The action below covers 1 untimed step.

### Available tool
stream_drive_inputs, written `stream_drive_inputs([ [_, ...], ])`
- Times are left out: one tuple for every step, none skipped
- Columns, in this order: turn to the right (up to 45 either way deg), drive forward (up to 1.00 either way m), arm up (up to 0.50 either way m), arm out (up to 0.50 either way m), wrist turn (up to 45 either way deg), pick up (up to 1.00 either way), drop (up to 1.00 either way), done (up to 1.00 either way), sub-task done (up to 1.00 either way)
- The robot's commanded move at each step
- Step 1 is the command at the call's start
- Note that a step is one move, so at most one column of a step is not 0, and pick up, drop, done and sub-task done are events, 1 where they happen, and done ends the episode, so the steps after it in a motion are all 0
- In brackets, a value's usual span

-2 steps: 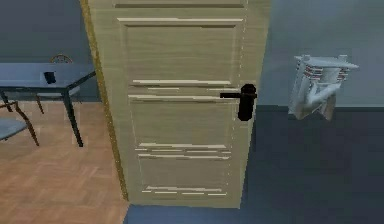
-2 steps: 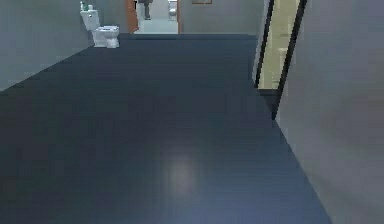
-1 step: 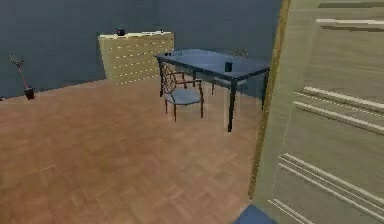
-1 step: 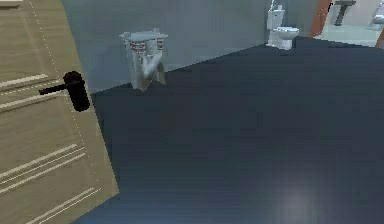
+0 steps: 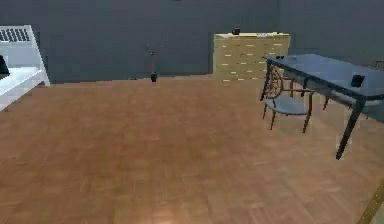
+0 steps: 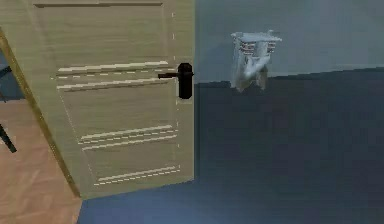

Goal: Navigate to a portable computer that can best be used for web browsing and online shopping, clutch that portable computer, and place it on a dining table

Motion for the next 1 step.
stream_drive_inputs([
  [0.0, 0.9, 0.0, 0.0, 0.0, 0.0, 0.0, 0.0, 0.0],
])
